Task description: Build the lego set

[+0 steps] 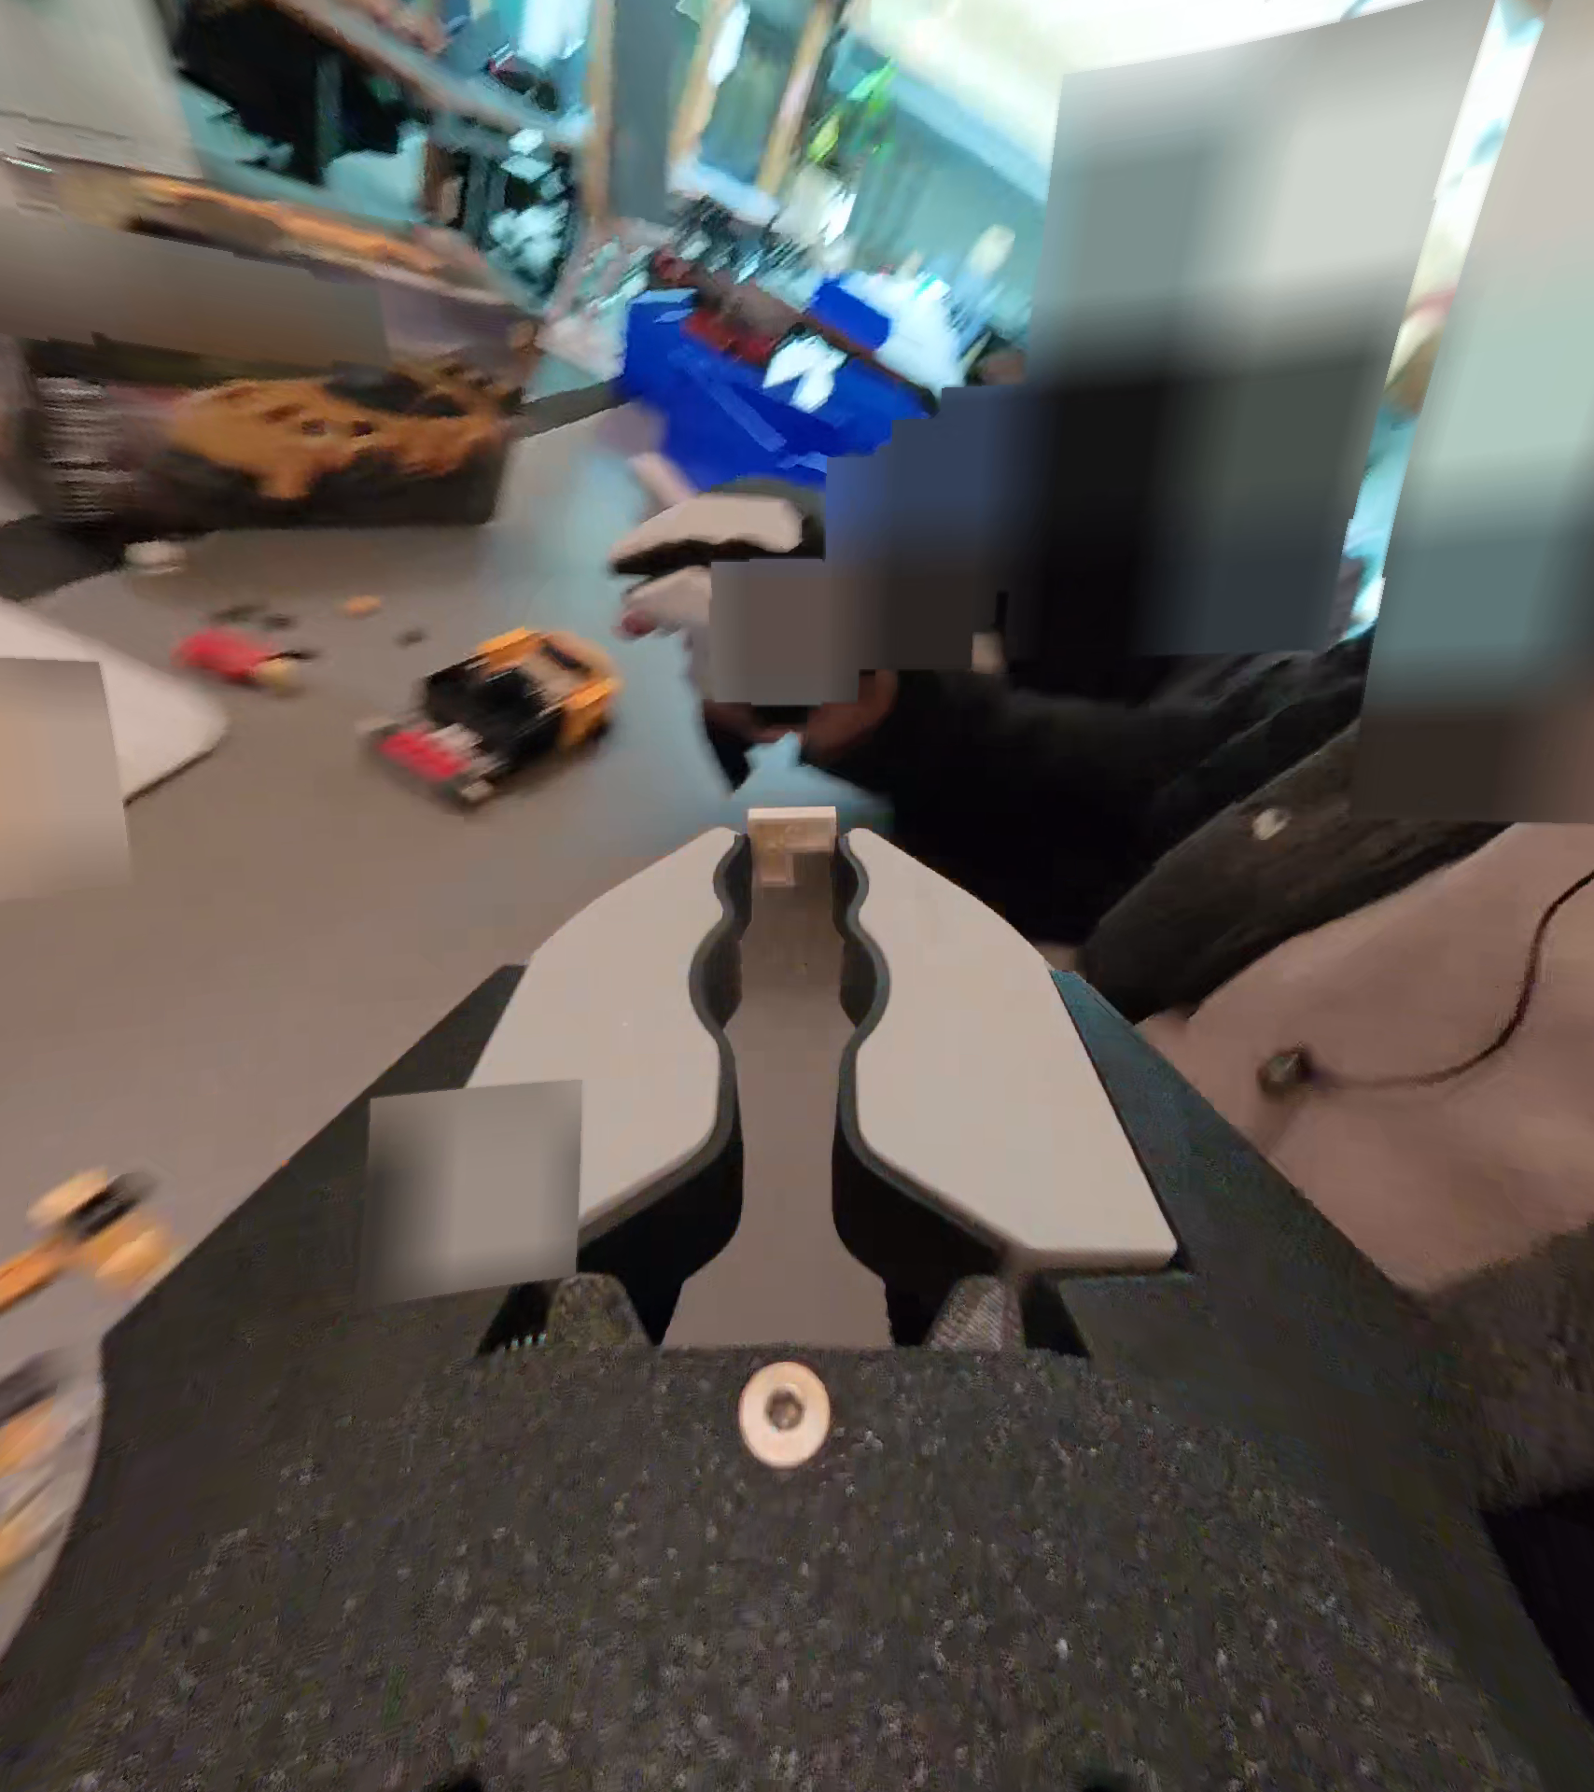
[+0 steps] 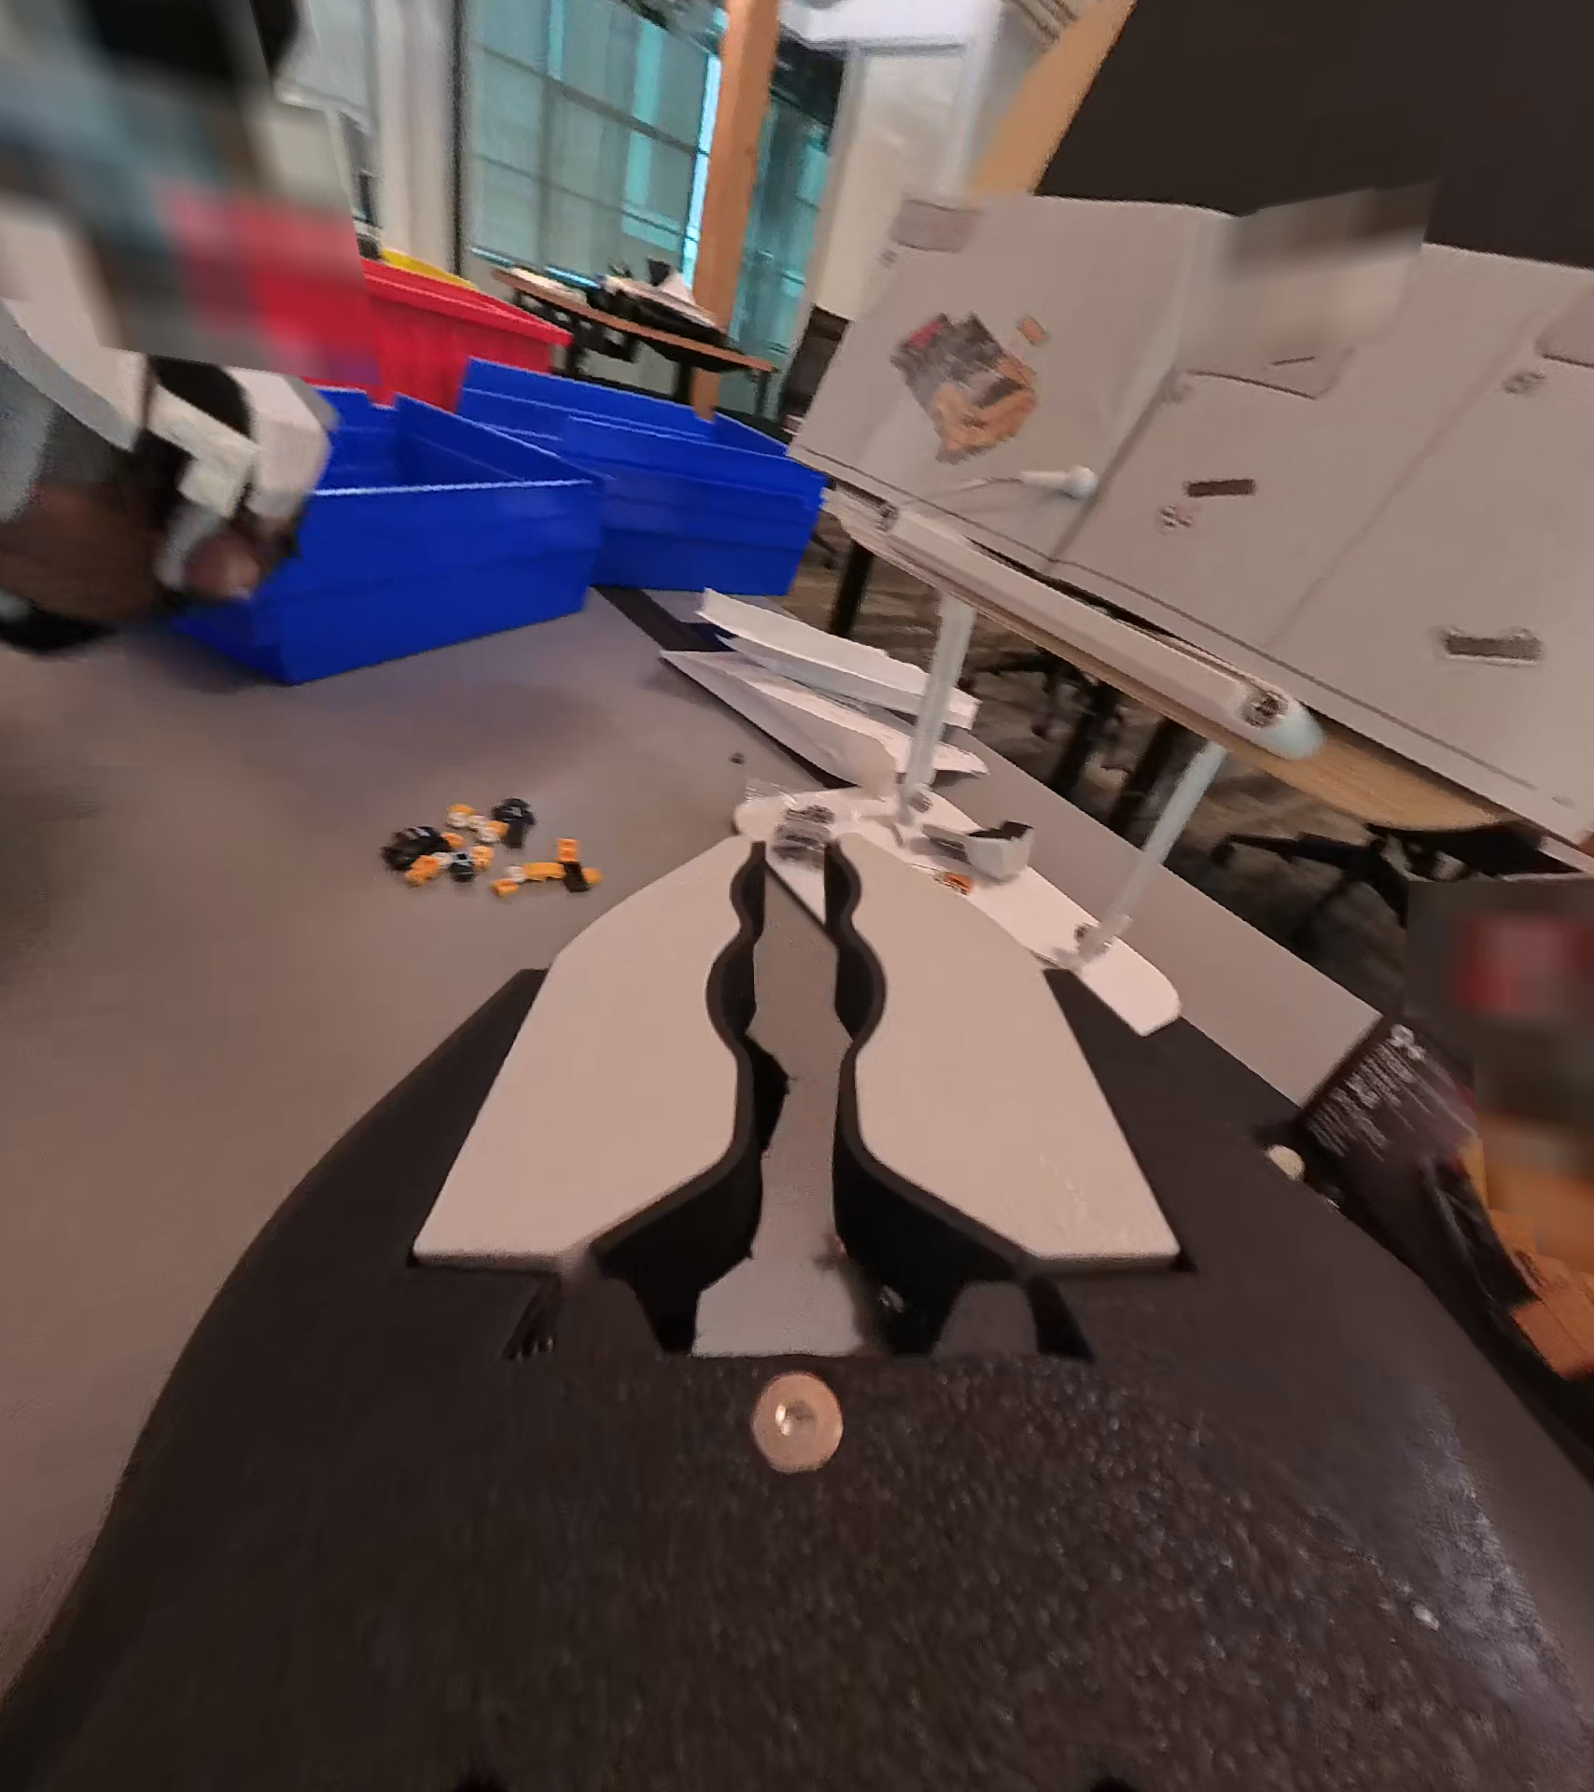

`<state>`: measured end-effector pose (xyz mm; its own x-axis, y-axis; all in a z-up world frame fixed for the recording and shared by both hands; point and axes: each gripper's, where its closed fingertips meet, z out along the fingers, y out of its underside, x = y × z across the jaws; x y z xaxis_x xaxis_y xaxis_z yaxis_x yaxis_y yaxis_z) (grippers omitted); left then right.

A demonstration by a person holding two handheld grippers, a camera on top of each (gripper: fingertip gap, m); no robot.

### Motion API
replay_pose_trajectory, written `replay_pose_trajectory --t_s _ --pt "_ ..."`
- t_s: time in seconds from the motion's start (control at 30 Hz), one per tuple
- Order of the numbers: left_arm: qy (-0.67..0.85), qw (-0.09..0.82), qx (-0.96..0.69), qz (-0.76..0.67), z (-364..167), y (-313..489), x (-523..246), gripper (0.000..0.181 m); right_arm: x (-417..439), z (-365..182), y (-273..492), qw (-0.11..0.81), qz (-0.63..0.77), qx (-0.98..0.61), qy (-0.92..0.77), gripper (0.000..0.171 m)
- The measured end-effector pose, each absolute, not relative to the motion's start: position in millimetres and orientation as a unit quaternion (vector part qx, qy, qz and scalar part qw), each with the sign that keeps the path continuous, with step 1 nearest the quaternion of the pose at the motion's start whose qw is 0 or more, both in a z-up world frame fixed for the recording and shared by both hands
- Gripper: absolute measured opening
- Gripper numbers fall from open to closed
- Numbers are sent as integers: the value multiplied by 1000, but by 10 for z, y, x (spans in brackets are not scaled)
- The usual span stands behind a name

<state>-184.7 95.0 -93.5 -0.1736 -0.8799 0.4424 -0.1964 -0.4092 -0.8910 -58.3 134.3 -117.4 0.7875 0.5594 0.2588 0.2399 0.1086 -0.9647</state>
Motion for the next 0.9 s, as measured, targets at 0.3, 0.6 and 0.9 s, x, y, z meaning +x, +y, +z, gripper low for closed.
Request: replay_pose_trajectory --t_s 0.3,0.6,0.9 --pt "338 131 -478 -800 -1115 555 -1294 15 -1033 -1115 895 621 253 -614 -416 22" --pt "319 83 -456 -827 -1192 519 -1357 16 -1399 -1200 614 591 244 -585 -498 23" --pt "318 61 -453 -831 -1203 450 -1340 15 -1468 -1264 557 587 197 -576 -533 17"
